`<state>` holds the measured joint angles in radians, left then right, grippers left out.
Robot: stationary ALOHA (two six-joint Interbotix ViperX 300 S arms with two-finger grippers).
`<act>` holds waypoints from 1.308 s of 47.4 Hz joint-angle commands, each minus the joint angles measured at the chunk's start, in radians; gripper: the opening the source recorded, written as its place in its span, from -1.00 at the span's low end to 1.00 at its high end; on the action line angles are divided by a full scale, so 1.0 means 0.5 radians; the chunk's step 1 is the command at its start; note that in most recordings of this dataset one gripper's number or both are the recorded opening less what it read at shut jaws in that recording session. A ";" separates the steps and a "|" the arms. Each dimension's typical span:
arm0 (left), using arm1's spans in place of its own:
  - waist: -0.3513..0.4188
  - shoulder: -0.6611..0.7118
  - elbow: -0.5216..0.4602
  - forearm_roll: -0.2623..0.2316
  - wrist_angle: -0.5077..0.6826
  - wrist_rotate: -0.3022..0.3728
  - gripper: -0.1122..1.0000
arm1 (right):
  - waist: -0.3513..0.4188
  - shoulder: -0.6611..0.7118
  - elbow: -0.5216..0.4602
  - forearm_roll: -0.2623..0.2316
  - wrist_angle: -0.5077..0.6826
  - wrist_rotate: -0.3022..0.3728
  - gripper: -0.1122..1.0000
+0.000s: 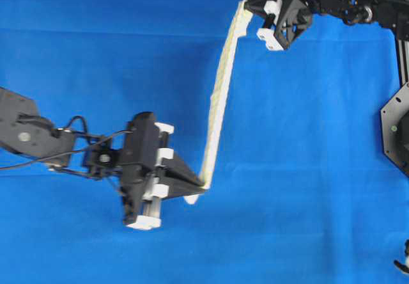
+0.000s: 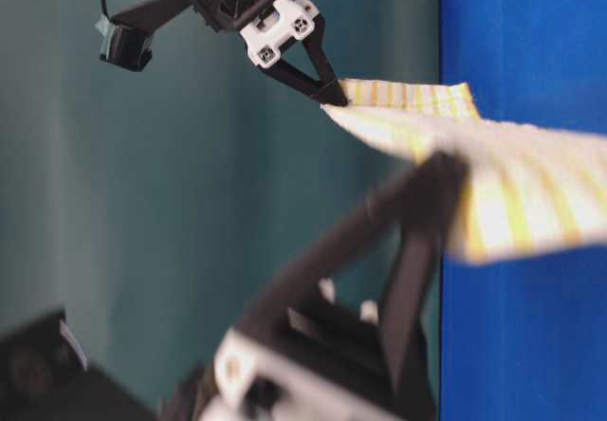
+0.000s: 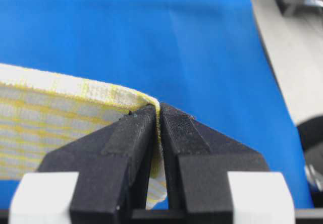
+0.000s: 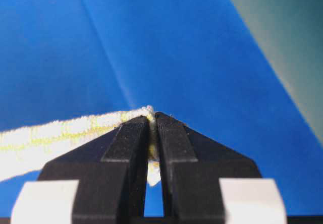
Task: Fold the yellow towel.
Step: 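Rotate the lifted towel strip to vertical, right gripper at top, left at bottom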
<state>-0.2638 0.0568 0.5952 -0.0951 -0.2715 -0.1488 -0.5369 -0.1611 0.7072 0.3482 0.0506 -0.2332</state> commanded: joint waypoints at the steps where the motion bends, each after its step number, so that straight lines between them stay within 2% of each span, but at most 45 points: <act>1: -0.043 0.052 -0.166 0.006 -0.015 0.012 -0.74 | -0.135 -0.003 -0.086 -0.028 -0.028 -0.009 -0.73; 13: 0.028 0.288 -0.451 0.006 -0.015 0.015 -0.75 | -0.190 0.015 -0.114 -0.095 -0.025 -0.009 -0.73; 21: 0.043 0.328 -0.506 0.006 -0.015 0.015 -0.74 | -0.196 0.015 -0.117 -0.114 -0.009 -0.009 -0.73; 42: 0.040 0.301 -0.341 -0.006 -0.061 -0.015 -0.74 | -0.172 0.141 -0.175 -0.126 0.028 -0.018 -0.73; 46: 0.034 0.279 -0.270 -0.043 -0.117 -0.012 -0.74 | -0.138 0.202 -0.227 -0.126 0.037 -0.018 -0.73; 50: 0.031 0.258 -0.190 -0.132 -0.172 -0.012 -0.74 | -0.110 0.261 -0.276 -0.126 0.040 -0.018 -0.73; 55: 0.025 0.236 -0.101 -0.196 -0.224 -0.012 -0.74 | -0.080 0.344 -0.347 -0.126 0.043 -0.018 -0.73; 62: 0.000 0.202 -0.006 -0.206 -0.279 -0.012 -0.74 | -0.028 0.469 -0.460 -0.126 0.049 -0.018 -0.73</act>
<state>-0.2178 0.2010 0.5875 -0.1979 -0.3927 -0.1549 -0.5492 0.0675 0.5292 0.2884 0.0813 -0.2424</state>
